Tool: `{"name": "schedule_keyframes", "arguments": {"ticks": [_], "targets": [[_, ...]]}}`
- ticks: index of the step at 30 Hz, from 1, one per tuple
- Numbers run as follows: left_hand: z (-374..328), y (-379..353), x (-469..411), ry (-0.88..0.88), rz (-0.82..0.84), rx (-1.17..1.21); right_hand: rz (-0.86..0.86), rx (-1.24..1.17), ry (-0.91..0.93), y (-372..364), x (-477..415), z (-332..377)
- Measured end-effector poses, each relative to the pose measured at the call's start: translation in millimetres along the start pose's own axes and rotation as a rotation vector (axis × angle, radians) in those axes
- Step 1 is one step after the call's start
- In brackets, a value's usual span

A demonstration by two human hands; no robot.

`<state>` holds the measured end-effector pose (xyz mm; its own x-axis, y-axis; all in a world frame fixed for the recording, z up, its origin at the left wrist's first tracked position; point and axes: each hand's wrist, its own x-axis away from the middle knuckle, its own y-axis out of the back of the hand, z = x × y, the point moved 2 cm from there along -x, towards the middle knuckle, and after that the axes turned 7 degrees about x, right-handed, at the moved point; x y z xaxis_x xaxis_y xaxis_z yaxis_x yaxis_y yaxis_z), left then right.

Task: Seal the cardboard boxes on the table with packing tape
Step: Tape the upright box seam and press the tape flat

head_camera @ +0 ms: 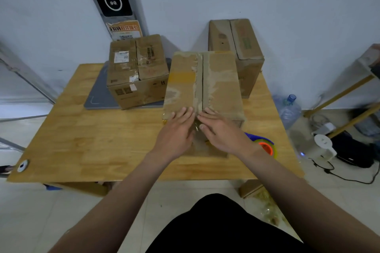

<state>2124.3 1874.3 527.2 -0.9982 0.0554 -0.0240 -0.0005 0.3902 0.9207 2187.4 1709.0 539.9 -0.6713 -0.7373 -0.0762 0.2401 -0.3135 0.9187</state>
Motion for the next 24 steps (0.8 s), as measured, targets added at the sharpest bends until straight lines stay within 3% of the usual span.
{"name": "schedule_keyframes", "arguments": {"ticks": [7, 14, 19, 24], "targets": [[10.2, -2.7, 5.6, -0.006, 0.115, -0.102, -0.056, 0.122, -0.072, -16.4, 6.7, -2.0], [12.8, -3.9, 10.1, 0.14, 0.091, -0.121, -0.121, 0.268, -0.217, -24.4, 30.3, -21.0], [18.7, 3.7, -0.9, 0.265, 0.082, -0.052, -0.193, 0.42, -0.387, -29.5, 33.1, -16.3], [22.8, -0.5, -14.6, 0.349, 0.01, 0.099, -0.165, 0.375, -0.554, -21.7, 16.8, -14.9]]}}
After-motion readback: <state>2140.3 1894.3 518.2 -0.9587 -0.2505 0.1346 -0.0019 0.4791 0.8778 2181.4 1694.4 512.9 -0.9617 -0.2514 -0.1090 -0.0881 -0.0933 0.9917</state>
